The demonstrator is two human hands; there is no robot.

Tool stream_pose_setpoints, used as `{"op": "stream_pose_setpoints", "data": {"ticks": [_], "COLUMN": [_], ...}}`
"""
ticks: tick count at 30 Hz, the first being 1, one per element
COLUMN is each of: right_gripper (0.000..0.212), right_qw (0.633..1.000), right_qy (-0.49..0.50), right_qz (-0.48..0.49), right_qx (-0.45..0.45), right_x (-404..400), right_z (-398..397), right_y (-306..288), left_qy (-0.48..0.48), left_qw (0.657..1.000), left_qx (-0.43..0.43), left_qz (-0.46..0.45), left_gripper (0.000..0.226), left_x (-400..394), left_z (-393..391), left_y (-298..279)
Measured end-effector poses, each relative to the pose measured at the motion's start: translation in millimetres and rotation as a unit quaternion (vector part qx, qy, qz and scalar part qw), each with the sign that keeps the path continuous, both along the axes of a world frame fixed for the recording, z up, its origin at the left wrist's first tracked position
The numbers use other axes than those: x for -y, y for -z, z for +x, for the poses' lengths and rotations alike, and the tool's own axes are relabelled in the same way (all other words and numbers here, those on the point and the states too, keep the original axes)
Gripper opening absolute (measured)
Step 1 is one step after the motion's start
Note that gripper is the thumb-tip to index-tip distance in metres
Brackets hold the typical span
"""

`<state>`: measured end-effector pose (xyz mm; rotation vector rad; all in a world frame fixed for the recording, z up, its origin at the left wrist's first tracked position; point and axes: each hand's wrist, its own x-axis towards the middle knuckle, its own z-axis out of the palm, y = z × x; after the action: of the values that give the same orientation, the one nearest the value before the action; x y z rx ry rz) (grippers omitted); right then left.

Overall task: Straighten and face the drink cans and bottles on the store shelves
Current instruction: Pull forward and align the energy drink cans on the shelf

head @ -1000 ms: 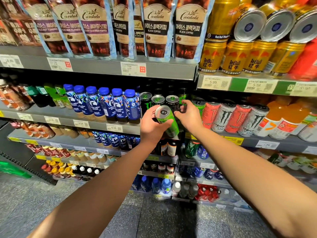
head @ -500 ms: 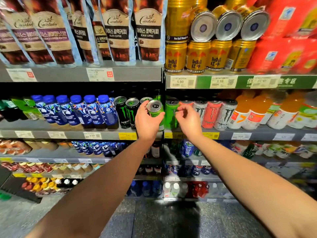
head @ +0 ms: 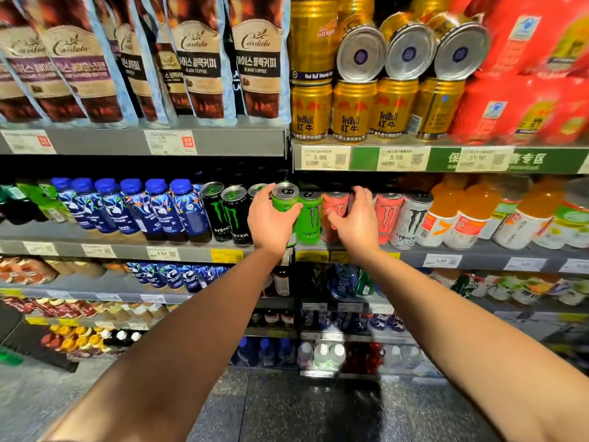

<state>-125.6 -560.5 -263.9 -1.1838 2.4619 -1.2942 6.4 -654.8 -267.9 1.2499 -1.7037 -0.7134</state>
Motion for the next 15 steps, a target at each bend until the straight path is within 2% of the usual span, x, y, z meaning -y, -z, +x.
{"op": "stream_pose_setpoints", "data": {"ticks": [9,15], "right_gripper": [0.065,0.061], "right_qw": [0.996,0.997], "right_qy": [-0.045,-0.046], "right_qz": [0.043,0.05], "right_qx": [-0.059,-0.047], "right_x": [4.5,10.0], "right_z": [-14.9,-14.8], "right_y": [-0.4,-2.9], "left_qy": [0.016,0.015], "left_qw": [1.0,0.998], "left_qx": [0.016,0.057], "left_qz": [0.019,0.011], "left_gripper": [0.068,0.067], "left_x": [9.3,14.6], "left_z": [4.1,-2.8], "left_y": [13.3,5.3]}}
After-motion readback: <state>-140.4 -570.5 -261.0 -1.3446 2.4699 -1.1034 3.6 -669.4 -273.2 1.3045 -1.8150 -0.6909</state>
